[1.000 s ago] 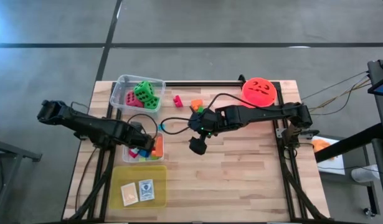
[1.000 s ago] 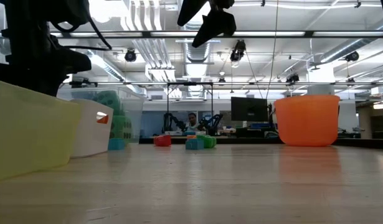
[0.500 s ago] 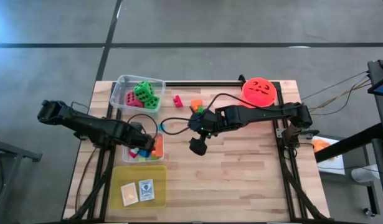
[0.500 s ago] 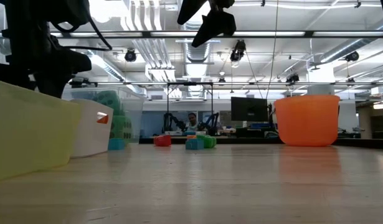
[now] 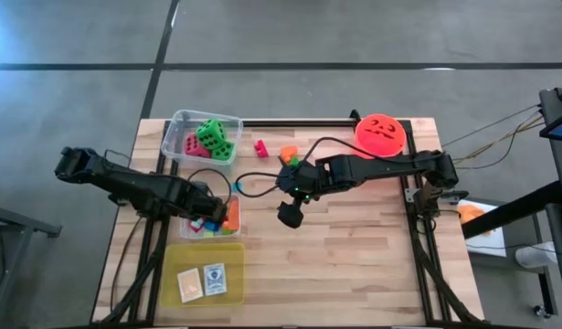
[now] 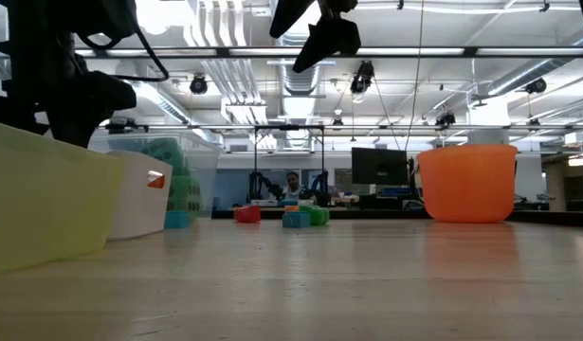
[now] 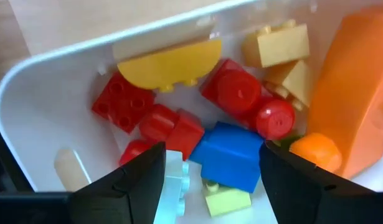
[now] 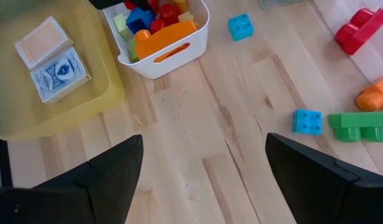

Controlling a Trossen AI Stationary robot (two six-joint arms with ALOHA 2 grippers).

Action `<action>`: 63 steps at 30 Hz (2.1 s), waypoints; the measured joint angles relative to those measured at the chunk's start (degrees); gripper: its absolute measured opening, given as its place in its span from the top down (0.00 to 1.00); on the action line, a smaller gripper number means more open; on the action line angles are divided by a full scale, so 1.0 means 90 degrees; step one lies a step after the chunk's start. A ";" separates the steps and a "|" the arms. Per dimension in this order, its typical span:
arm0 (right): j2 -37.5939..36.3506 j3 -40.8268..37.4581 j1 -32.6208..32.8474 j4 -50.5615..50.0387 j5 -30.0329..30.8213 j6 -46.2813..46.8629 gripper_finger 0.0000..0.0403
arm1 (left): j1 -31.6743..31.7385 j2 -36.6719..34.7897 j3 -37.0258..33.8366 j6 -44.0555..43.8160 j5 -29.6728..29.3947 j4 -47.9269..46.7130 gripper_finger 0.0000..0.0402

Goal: Pick & Place Toys
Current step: Put the blue game piece into the white bin

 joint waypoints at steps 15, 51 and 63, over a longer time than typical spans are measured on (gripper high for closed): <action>0.0007 -0.1524 -0.0477 0.1432 -0.0284 -0.2035 0.17 | -0.0049 -0.0002 0.1584 0.0825 0.0202 -0.0177 0.39; 0.1270 -0.2052 -0.1590 0.2616 -0.0345 -0.0524 0.17 | -0.1292 -0.0360 0.2847 0.1795 -0.0562 0.0018 0.39; 0.1334 -0.2047 -0.2016 0.2618 -0.0449 -0.0645 0.17 | -0.1343 -0.0508 0.2844 0.1826 -0.0635 0.0046 0.39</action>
